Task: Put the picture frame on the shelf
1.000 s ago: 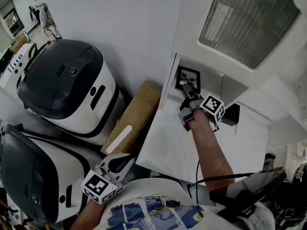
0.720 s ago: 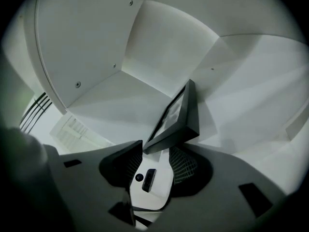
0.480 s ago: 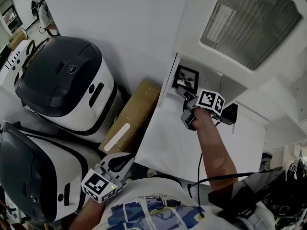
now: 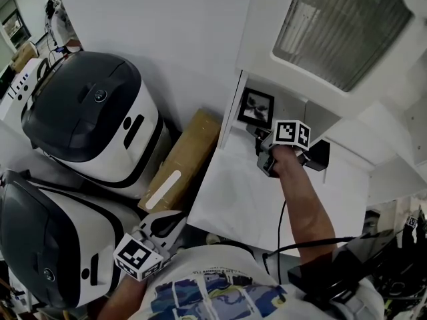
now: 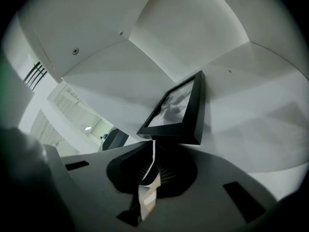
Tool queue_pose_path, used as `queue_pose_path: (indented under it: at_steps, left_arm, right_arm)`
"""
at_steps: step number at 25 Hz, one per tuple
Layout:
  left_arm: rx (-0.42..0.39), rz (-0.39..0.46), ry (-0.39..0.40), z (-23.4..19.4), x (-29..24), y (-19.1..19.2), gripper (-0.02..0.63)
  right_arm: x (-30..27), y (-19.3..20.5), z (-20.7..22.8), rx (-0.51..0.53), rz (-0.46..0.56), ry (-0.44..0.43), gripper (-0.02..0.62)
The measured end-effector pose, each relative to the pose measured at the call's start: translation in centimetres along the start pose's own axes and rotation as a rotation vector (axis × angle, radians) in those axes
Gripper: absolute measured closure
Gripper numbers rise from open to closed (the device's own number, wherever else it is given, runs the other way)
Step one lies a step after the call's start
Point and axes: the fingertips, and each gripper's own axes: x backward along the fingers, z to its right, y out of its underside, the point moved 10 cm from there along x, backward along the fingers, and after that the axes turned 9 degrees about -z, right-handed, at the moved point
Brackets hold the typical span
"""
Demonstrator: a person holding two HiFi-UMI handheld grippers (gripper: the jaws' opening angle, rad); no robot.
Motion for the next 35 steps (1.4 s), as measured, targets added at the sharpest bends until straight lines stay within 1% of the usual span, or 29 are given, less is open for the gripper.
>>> queue_pose_path:
  at_steps: [3,8,15,19,23,29,35]
  left_arm:
    - [0.0,0.002,0.001,0.2,0.1,0.1,0.584]
    - [-0.001,-0.002,0.002,0.3,0.3,0.2,0.584]
    - [-0.006,-0.003,-0.009,0.5,1.2,0.8,0.584]
    - [-0.002,0.002,-0.017,0.5,2.1,1.1,0.584]
    - [-0.004,0.003,-0.017,0.5,2.9,1.6,0.584]
    - [-0.017,0.008,0.008,1.0,3.7,2.1,0.584]
    - [-0.026,0.008,0.037,1.6,4.8,3.1,0.584]
  right_arm:
    - [0.1,0.1,0.3,-0.032,0.005,-0.028,0.561]
    - [0.0,0.3,0.5,-0.055,0.021,-0.049,0.563]
    - [-0.2,0.5,0.7,-0.108,0.044,-0.109,0.571]
    - [-0.2,1.2,0.6,-0.107,0.056,-0.095,0.571]
    - [-0.1,2.2,0.4,-0.112,0.068,-0.099,0.571]
    - [0.5,4.0,-0.5,-0.107,0.083,-0.101,0.571]
    - [1.4,6.8,-1.6,-0.087,0.092,-0.087,0.571]
